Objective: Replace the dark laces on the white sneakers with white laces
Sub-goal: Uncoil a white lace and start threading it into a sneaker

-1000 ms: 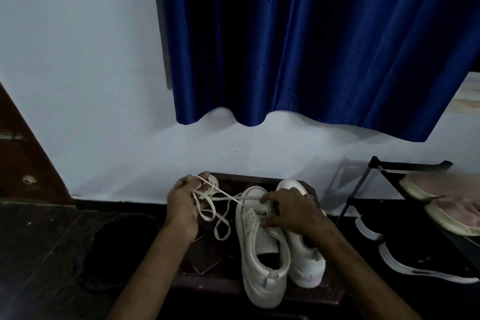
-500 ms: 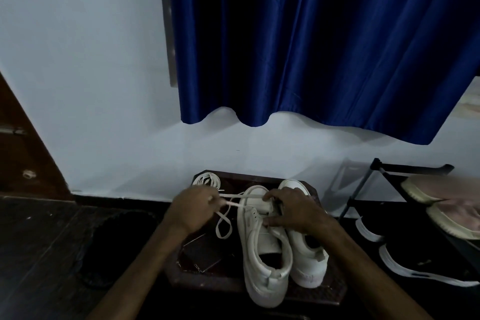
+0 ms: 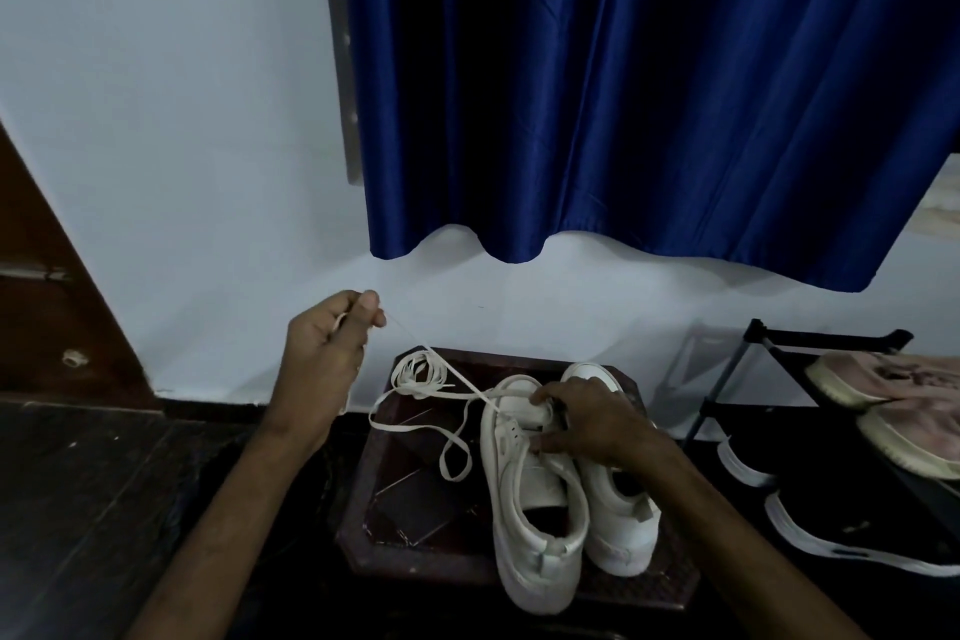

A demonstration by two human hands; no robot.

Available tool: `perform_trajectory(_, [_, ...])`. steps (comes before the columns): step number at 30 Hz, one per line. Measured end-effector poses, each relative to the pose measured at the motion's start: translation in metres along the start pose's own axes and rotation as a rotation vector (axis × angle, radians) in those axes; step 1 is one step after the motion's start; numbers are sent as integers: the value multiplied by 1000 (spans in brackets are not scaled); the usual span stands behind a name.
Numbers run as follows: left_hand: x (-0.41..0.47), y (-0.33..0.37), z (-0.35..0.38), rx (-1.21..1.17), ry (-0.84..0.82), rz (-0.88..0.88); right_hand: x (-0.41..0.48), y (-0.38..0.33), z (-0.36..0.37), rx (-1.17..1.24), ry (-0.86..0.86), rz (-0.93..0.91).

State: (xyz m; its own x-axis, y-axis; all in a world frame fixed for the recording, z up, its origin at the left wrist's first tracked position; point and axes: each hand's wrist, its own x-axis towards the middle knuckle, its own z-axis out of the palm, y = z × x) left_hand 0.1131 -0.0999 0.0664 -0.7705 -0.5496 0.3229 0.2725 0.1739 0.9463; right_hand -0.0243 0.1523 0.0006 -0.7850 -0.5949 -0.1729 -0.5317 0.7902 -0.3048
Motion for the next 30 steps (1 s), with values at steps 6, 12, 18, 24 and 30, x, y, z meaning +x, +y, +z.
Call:
perform_trajectory(6, [-11, 1, -2, 108, -136, -1, 25, -31, -38, 230, 282, 1])
perform_trajectory(12, [-20, -1, 1, 81, -113, -36, 84, -57, -10, -104, -15, -31])
perform_trajectory(18, [-27, -7, 15, 44, -141, -50, 95, -61, 0, -237, -65, 54])
perform_trajectory(24, [-31, -18, 20, 14, -137, -60, 98, -43, -13, 77, 67, 97])
perform_trajectory(30, [-27, -23, 20, -18, -32, -37, 49, -28, -105, 1464, 433, 67])
